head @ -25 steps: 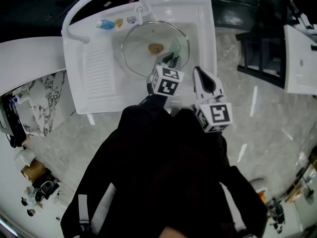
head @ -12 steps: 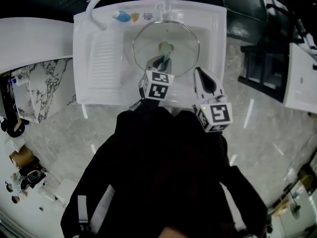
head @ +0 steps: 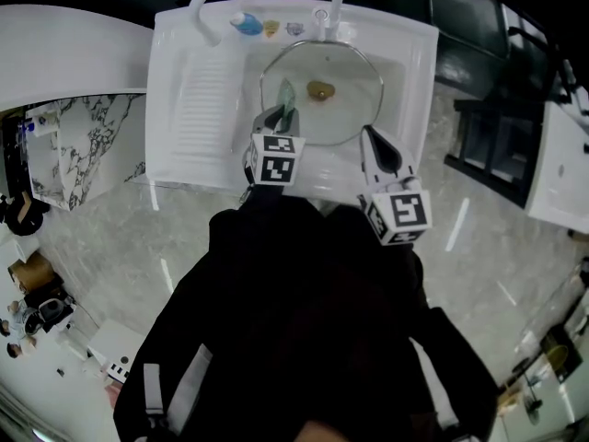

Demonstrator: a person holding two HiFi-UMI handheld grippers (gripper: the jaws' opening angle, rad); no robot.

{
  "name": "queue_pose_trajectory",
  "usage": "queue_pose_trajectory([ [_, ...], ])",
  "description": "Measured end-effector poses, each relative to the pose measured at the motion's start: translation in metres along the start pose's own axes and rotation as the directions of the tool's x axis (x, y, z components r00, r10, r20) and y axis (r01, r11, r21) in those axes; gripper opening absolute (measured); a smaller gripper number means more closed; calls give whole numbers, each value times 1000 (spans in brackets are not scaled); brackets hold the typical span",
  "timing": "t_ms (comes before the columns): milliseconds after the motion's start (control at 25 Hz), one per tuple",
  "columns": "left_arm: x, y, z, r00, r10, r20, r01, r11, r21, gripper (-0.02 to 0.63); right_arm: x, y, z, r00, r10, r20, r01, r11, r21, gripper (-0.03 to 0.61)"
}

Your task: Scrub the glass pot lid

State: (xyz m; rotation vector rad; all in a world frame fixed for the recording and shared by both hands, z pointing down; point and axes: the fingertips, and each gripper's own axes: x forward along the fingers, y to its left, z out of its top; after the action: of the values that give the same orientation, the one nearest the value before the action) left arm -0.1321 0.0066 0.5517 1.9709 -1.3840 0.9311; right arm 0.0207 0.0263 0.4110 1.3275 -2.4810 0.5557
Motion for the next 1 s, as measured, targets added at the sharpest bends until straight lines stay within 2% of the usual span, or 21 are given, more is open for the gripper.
queue_pose_trajectory([
  [240, -10, 23, -5, 998, 68, -1, -68, 998, 16, 63, 3, 1, -3, 1000, 5, -8, -5, 1000, 0, 3],
  [400, -22, 36, -5, 990, 141, 8, -141, 989, 35, 63, 4, -1, -5, 1000, 1, -12, -1, 1000, 6, 3],
  [560, -21, 52, -18, 980, 197, -27, -197, 980, 7, 63, 3, -2, -6, 1000, -5, -16, 5, 1000, 8, 2],
  [800, -3, 56, -39, 977, 179, -119, -184, 982, -33, 63, 0, -3, -7, 1000, -17, -23, 17, 1000, 11, 3],
  [1000, 10, 53, -48, 977, 143, -159, -156, 985, -74, 63, -1, -6, -10, 999, -25, -22, 26, 1000, 12, 2],
])
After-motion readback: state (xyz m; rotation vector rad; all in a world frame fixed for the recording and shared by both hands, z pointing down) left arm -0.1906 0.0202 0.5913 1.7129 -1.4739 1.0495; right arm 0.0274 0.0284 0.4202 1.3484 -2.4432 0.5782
